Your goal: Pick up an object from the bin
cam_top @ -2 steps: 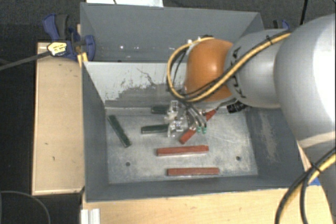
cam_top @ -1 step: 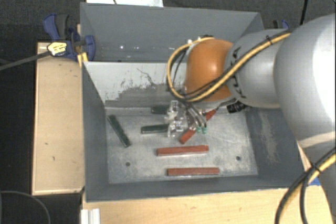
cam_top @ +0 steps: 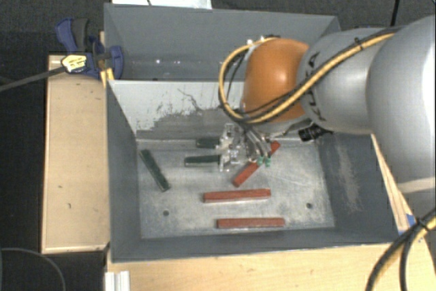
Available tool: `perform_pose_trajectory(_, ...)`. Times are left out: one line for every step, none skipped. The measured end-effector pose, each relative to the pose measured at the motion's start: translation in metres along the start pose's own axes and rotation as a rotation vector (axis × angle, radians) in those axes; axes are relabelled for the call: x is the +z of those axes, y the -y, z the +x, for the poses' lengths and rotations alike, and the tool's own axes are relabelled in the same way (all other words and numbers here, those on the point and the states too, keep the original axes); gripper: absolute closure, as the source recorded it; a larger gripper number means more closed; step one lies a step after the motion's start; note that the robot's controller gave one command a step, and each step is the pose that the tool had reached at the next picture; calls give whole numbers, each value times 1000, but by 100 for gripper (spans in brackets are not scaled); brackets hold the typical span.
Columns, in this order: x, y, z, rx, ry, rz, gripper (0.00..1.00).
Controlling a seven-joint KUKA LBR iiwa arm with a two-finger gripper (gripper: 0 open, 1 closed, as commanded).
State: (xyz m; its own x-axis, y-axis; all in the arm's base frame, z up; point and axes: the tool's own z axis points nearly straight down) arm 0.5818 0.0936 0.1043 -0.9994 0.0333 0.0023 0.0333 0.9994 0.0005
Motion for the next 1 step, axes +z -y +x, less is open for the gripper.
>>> perform_pose_trajectory(-149,24,0,-92,4,0,100)
